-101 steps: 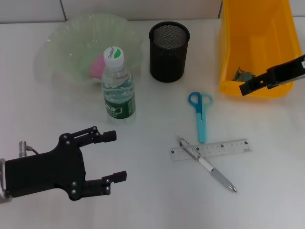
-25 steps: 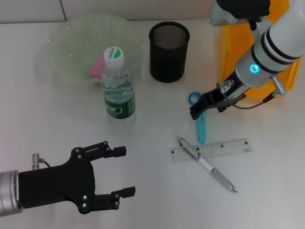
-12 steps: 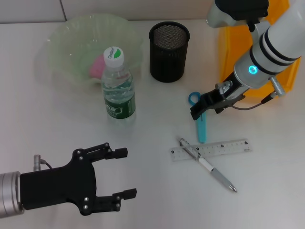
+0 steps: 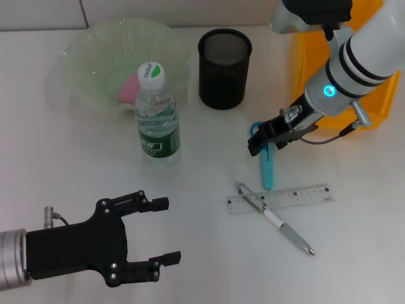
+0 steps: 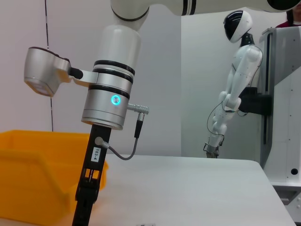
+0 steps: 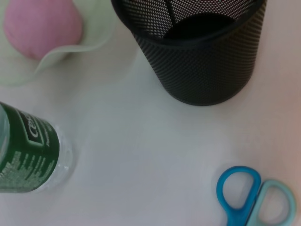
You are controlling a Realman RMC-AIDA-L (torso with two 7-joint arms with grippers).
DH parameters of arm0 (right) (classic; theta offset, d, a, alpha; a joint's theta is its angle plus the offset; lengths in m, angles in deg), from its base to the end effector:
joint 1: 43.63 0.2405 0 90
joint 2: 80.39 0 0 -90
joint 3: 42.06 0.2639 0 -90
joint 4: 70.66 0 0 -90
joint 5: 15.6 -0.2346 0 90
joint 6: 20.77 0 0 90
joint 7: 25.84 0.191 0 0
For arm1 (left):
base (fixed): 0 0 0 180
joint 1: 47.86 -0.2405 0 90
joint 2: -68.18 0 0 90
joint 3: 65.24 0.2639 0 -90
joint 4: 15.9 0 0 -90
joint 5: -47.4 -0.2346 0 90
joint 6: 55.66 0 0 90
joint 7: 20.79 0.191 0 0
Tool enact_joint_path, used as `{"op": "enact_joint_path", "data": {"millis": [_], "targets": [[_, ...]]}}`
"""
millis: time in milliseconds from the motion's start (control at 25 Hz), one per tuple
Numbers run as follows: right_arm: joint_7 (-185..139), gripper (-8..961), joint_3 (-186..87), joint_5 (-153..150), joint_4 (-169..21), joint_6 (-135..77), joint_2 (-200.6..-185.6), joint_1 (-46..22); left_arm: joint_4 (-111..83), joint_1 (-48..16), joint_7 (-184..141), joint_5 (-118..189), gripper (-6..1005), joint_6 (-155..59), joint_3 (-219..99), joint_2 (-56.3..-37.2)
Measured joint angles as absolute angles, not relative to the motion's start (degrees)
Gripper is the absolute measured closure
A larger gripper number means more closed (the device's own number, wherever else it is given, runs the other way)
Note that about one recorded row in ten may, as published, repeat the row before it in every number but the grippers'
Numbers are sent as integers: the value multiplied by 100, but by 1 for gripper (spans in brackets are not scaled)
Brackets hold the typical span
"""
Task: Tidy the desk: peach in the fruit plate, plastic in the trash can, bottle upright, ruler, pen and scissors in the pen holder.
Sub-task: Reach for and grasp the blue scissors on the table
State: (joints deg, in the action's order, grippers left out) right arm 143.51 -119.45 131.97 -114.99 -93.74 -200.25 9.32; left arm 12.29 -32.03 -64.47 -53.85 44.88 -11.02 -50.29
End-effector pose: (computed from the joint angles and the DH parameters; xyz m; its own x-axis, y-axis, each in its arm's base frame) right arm 0.1909 0.4386 -0.1133 0.4174 -0.9075 0.0464 -0.8003 -0.3913 -0.4544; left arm -0.2917 0.2469 -0.0769 0.8003 0.0155 0.5994 0.1350 -0.9787 -0.1549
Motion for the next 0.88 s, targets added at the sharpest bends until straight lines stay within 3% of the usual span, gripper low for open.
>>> {"op": "enact_joint_path", "data": {"millis": [720, 880], "targets": [[14351, 389, -12034, 13187, -11206, -9306, -20027, 1086, 1222, -3189, -6441, -5385, 201, 4489, -1102, -5030], [14351, 446, -12019, 13187, -11206, -9307, -20025, 1062, 1222, -3186, -6439, -5385, 201, 4482, -1102, -5030]]}}
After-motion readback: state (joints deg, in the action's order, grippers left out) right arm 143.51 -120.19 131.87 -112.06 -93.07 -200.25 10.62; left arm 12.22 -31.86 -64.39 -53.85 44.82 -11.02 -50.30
